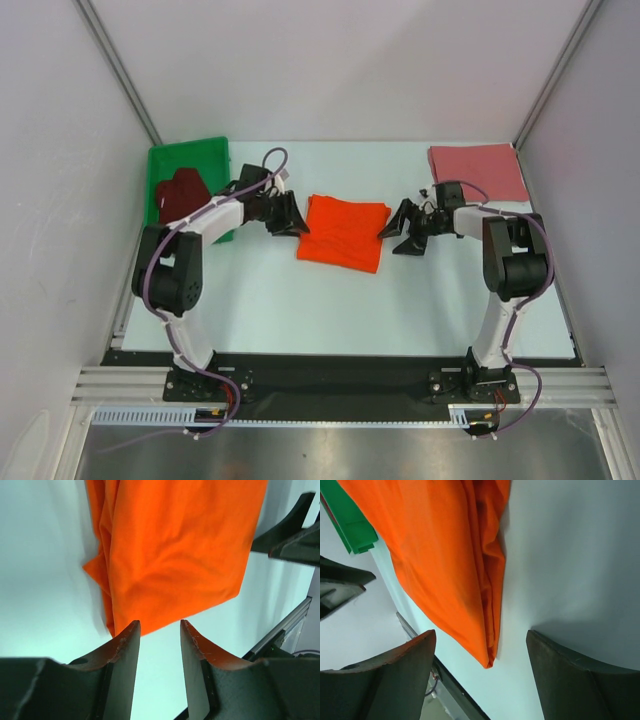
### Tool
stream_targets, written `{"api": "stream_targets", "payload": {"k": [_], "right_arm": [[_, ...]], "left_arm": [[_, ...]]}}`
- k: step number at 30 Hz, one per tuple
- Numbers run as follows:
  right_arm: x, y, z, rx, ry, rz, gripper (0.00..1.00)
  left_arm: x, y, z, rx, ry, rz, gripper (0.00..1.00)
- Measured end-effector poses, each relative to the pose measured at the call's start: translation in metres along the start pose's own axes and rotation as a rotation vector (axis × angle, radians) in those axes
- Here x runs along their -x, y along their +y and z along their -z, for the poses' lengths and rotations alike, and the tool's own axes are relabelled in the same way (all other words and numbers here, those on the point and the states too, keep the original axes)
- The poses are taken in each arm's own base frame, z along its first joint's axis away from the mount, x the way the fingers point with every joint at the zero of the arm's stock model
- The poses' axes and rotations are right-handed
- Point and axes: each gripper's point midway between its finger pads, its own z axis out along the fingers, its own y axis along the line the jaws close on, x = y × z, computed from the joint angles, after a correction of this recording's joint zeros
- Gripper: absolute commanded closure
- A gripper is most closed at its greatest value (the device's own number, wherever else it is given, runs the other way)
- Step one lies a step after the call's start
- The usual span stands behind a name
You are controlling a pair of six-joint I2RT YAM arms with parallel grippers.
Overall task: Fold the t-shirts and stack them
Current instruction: Neatly place the folded tshirt to the corner
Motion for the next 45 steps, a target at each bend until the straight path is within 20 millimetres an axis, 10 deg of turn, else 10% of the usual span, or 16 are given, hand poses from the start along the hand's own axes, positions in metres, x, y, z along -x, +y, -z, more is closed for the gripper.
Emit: {"api": "stream_targets", "payload": {"k": [8, 21, 35, 45], "right_arm": [[0.009, 0.007, -0.02, 0.008, -0.03, 0.02, 0.37], [0.016, -0.005, -0.01, -0.055, -0.127, -0.042, 0.32], [0.022, -0.008, -0.004, -0.052, -0.132, -0.034, 0.27], [0.009, -0.023, 0.028, -0.176, -0.157, -0.059, 0.23]], "left_arm": [[-0.021, 0.004, 0.01, 0.014, 0.032, 0.025, 0.57], [-0.01, -0.039, 0.066, -0.049, -0.097, -0.055, 0.57], [-0.027, -0.04, 0.048, 0.063, -0.035, -0.116, 0.47], [-0.071, -0.115, 0.008, 0.036, -0.002, -0.292, 0.33]]}}
